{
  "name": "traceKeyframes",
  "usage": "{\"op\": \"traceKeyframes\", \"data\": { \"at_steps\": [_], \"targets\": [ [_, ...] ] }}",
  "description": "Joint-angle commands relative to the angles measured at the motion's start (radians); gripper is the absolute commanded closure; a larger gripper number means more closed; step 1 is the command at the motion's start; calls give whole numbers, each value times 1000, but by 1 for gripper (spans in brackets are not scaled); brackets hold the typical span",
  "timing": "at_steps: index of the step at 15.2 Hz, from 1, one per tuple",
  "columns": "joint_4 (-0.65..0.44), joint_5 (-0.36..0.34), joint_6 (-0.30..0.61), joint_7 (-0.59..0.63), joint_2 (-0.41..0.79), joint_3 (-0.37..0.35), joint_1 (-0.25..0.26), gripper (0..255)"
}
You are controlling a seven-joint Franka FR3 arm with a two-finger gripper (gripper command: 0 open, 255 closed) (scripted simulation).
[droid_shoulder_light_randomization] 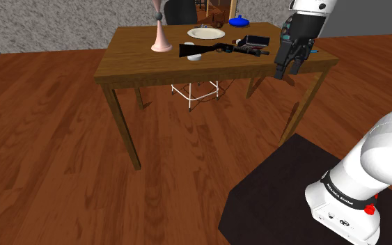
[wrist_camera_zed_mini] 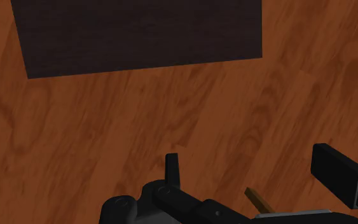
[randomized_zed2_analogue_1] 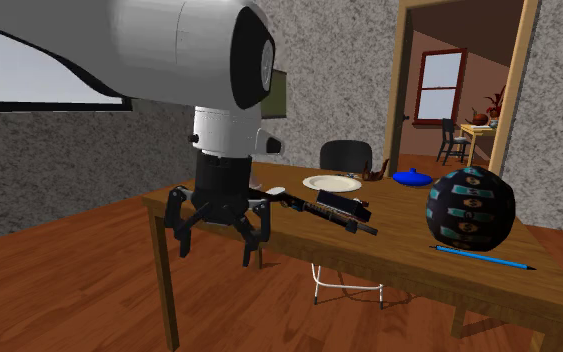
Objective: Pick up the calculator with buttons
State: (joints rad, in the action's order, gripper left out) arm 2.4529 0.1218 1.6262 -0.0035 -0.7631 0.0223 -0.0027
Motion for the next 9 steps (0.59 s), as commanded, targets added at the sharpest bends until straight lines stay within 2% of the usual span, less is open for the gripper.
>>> {"op": "traceKeyframes", "data": {
  "at_steps": [1,9],
  "targets": [
    [0,0,0,0,0,0,0,0],
    [1,-265,223,-204,118,17,-36,0]
  ]
}}
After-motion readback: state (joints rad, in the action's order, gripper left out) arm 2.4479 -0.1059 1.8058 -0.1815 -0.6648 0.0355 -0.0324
